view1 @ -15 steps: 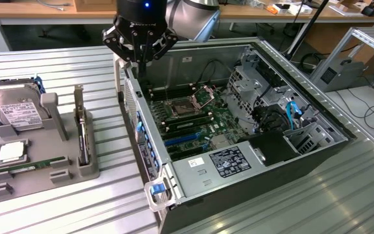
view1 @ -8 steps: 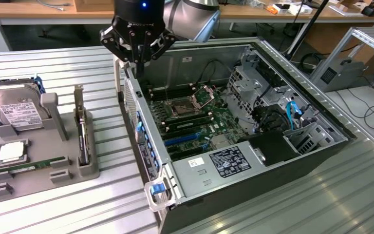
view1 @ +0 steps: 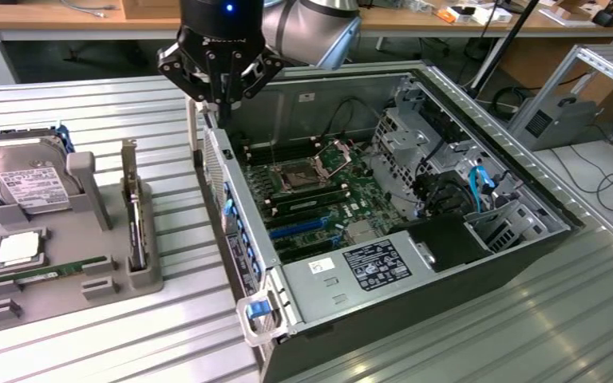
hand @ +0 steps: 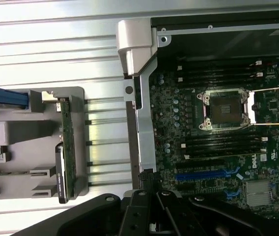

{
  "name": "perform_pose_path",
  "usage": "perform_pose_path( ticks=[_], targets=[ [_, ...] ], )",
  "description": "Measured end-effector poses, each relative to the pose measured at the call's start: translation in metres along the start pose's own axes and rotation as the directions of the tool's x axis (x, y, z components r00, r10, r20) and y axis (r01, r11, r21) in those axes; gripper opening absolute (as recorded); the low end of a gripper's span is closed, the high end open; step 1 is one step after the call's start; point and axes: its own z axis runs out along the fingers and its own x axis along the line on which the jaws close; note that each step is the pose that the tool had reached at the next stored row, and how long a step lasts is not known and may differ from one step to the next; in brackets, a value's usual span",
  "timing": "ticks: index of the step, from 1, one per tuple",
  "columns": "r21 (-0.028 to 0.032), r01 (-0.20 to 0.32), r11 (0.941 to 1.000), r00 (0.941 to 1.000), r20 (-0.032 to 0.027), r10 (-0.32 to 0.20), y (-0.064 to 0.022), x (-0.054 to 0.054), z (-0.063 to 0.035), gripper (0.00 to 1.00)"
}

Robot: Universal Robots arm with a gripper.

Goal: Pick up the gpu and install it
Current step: 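Reach for the gpu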

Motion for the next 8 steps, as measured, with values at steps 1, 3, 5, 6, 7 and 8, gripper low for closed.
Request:
perform_pose_path(
  ticks=[1, 3, 5, 6, 7, 8],
  targets=[
    [0.0000, 0.000, 1.0000, 1.0000, 0.0000, 0.000, -0.0001, 0.0009, 0.0000, 0.11],
    [0.0000, 0.000, 1.0000, 1.0000, -0.0001, 0.000, -0.0002, 0.0028, -0.0001, 0.11],
    [0.0001, 0.000, 1.0000, 1.0000, 0.0000, 0.000, -0.0003, 0.0042, -0.0002, 0.11],
    [0.0000, 0.000, 1.0000, 1.0000, 0.0000, 0.000, -0.0004, 0.0048, -0.0001, 0.11],
    [0.0000, 0.000, 1.0000, 1.0000, 0.0000, 0.000, -0.0004, 0.0054, -0.0002, 0.11],
    [0.0000, 0.000, 1.0000, 1.0000, 0.0000, 0.000, -0.0005, 0.0061, -0.0002, 0.11]
  ],
)
